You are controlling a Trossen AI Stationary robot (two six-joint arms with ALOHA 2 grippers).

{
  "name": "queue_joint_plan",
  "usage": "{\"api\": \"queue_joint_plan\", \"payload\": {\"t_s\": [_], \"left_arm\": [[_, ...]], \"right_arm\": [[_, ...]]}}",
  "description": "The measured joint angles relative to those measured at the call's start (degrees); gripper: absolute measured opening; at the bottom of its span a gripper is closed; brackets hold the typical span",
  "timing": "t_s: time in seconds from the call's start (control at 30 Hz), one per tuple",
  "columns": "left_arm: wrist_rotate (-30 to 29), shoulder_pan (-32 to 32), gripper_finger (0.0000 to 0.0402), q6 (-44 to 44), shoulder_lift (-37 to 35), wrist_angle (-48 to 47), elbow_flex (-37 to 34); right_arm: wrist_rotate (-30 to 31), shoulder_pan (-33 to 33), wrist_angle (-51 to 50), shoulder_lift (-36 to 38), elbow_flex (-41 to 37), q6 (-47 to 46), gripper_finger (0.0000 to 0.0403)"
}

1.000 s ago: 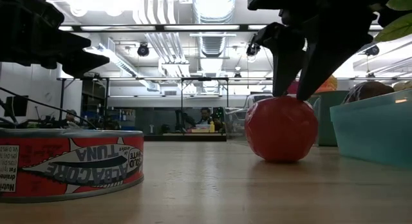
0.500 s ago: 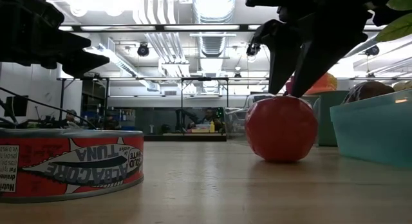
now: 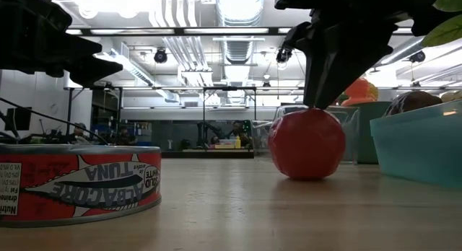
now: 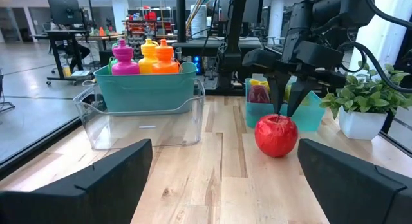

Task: Pick & Place Food Item
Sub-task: Put the red apple into the green transparent bin

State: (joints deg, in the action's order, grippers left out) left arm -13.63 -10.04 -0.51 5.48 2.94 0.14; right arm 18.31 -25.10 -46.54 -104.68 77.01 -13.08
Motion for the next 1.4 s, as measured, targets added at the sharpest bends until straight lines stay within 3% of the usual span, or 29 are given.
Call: {"api": "queue_joint_plan", "payload": {"t_s": [0.3,0.77,1.4], "left_arm": [[0.0,0.0,0.0391,0.0,0.0,0.0,0.0],[0.0,0.0,0.0391,0.0,0.0,0.0,0.0],[0.0,0.0,0.0391,0.0,0.0,0.0,0.0]], "right_arm": [[0.2,0.0,-0.9,0.0,0.0,0.0,0.0077],[3.6,0.2,-1.3,0.0,0.0,0.2,0.0075],[3.4,0.4,2.0,0.0,-1.7,0.2,0.0075]]}}
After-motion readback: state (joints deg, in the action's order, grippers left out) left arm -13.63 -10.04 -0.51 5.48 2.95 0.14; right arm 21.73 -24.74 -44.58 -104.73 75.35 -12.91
